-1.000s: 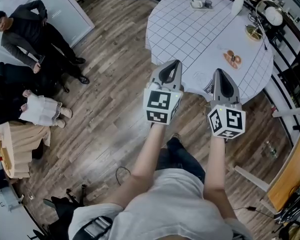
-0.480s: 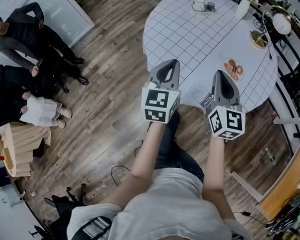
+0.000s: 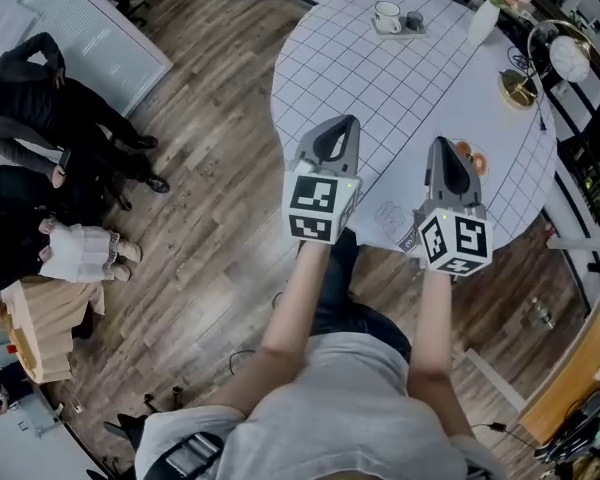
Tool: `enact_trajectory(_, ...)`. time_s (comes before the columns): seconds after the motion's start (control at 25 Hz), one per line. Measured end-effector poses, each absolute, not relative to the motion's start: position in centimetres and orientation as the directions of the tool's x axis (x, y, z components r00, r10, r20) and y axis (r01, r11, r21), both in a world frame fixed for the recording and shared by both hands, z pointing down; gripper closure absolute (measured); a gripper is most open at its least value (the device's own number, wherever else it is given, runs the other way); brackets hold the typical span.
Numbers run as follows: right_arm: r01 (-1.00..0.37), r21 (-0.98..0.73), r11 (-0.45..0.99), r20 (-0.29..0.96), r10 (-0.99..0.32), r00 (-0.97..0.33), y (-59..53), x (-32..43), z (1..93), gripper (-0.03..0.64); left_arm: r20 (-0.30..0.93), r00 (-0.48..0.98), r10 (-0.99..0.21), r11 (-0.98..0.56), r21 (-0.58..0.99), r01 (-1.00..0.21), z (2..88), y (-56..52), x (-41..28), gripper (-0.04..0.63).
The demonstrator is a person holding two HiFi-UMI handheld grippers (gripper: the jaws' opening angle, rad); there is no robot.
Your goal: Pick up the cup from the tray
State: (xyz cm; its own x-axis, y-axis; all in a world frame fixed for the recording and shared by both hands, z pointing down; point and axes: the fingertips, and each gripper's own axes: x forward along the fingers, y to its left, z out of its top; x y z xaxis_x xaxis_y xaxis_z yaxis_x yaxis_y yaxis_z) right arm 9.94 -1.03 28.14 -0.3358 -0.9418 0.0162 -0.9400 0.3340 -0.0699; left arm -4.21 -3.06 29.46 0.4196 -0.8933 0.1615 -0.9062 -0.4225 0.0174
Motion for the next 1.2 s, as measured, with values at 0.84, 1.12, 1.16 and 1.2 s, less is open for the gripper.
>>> enact_trajectory(0.84,-0.954,0.001,0.301,0.104,-0.948,-0.299,-26.2,7.6,29.6,0.608,0.211,0.501,-0.839,-0.513,0.000,-0.859,30.9,-29.2,-7.5,0.590)
enact_trajectory(1.12,-0.951,0.008,0.310,0.134,-0.942,-0.306,-30.8,8.6,31.6,0.607,0.247,0.540,-0.805,-0.558,-0.004,-0.830,33.5,-33.6,-5.8,0.591)
enact_trajectory(1.16,-0.948,0.002,0.318,0.139,-0.939,-0.314,-31.5,8.8,31.8,0.607,0.240,0.550,-0.800,-0.568,-0.007,-0.823,33.8,-34.1,-5.4,0.589)
enact_trajectory(1.2,-0.945,-0.002,0.328,0.144,-0.935,-0.325,-32.2,8.8,32.1,0.607,0.232,0.560,-0.796,-0.576,-0.005,-0.817,34.2,-34.6,-5.1,0.589)
